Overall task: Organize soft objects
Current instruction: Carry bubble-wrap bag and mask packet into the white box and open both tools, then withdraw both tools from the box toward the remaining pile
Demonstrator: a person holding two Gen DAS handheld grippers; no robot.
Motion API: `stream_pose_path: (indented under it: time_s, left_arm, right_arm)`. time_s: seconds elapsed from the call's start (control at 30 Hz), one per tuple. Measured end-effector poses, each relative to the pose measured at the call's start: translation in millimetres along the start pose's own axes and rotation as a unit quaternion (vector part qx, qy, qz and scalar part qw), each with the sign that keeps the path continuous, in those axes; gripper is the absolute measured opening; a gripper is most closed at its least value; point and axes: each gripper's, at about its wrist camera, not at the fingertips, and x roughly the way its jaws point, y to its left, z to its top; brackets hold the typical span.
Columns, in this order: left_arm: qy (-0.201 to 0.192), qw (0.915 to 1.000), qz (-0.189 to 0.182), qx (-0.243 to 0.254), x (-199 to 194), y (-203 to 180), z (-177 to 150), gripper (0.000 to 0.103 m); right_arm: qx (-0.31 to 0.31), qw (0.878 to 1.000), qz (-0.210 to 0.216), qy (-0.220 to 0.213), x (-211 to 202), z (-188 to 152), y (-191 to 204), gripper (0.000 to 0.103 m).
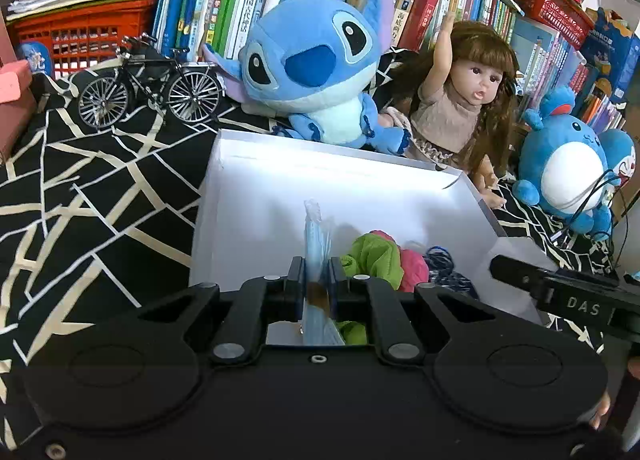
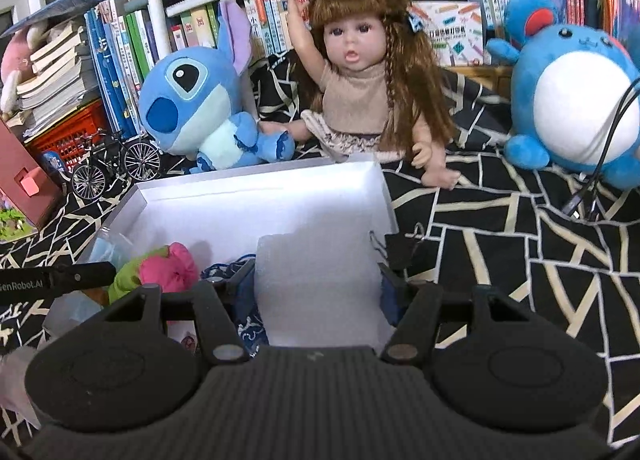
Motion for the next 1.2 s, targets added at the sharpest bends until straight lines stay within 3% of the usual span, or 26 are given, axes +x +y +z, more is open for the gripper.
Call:
stream_pose_path:
  time_s: [0.33,0.4,0.5,0.9,1.1,1.2]
  left_arm:
    - [0.008,1.0000,-0.004,-0.002,6.4,-1.3,-0.7,0.015]
    - [0.002,1.0000,-0.004,0.000,2.8,-1.9,-1.2,0.022]
    - [-0.006,0.9999,-0.008,0.008,-3.7,-3.7,-1.1,0.038]
    - [-0.049,0.9981,0.010,0.036,-43.6,-8.0,-8.2,0.063]
    - [-0.074,0.9962,0.004,0.047,-69.1,-11.3,-22.1,0.078]
    - [-0.086,0.9947,0.004,0.056,-82.0,-14.8,-33.4,0.081]
  right_arm:
    - [0.024,1.000,0.012,0.014,10.8,0.0,0.2,0.063]
    - [0.026,1.000,0.013,0.009,9.3,0.2,0.1,0.072]
    - [0.025,0.999,0.020,0.003,4.8,0.9,-0.5,0.078]
    - [0.006,0.999,0.040,-0.030,-28.4,3.7,3.1,0.086]
    - [-0.005,0.997,0.059,-0.050,-52.9,-6.4,4.7,0.089]
    - [-0.011,0.996,0.069,-0.060,-64.2,-14.1,5.5,0.093]
